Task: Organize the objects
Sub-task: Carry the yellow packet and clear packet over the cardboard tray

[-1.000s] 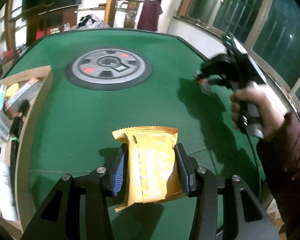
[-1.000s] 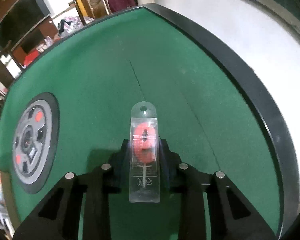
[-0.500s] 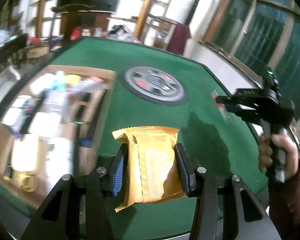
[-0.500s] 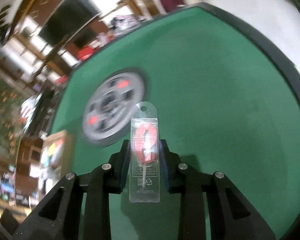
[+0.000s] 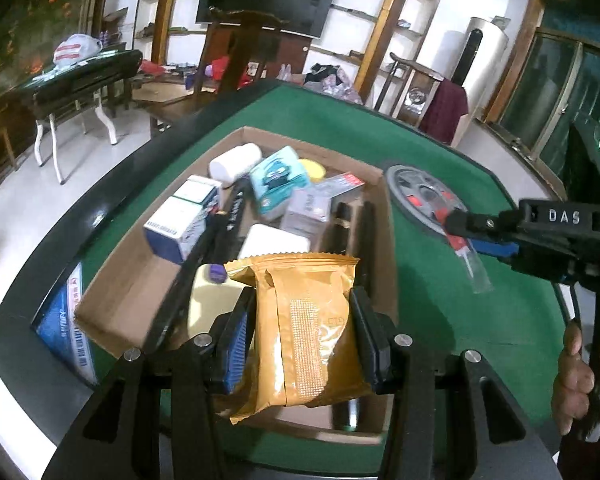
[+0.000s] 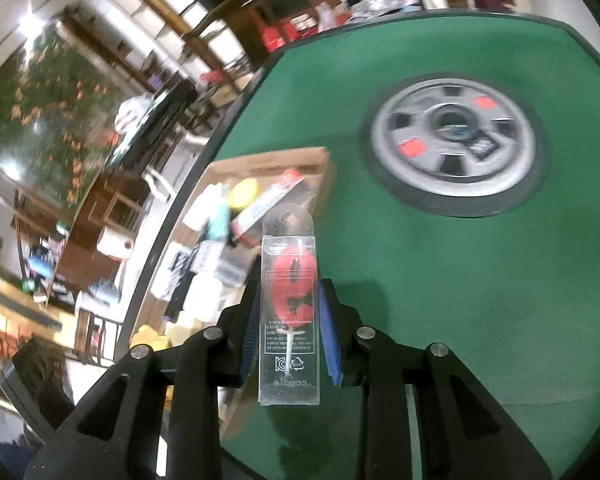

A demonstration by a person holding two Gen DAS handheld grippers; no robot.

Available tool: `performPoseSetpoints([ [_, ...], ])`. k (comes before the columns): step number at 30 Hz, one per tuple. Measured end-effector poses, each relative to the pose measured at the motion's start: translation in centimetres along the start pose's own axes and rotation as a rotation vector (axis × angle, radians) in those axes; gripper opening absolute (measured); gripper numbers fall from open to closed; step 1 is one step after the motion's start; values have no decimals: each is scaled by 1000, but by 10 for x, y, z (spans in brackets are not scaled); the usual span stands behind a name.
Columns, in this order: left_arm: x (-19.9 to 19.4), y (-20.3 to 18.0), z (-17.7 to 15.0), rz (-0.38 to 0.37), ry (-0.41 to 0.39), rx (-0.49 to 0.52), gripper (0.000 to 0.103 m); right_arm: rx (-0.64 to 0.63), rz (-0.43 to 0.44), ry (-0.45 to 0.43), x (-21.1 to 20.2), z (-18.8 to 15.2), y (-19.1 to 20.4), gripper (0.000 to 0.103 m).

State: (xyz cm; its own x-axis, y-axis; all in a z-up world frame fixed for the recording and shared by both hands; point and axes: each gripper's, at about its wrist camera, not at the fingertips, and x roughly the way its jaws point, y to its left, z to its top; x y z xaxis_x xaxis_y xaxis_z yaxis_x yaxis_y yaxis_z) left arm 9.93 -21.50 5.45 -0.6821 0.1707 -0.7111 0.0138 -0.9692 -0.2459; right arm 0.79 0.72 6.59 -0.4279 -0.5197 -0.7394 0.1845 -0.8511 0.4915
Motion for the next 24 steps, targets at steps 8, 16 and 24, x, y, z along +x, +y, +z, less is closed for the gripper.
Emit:
performPoseSetpoints([
  [8,14,17,-3,16,26,-2,41,-68,-59,62,50,2,40,26],
  [16,18,27,-1,60,-2,1,41,-68,-130,113,83,3,44,26],
  [24,23,27,0,93,-22,13,41,-94,-177,106,91,4,47,26],
])
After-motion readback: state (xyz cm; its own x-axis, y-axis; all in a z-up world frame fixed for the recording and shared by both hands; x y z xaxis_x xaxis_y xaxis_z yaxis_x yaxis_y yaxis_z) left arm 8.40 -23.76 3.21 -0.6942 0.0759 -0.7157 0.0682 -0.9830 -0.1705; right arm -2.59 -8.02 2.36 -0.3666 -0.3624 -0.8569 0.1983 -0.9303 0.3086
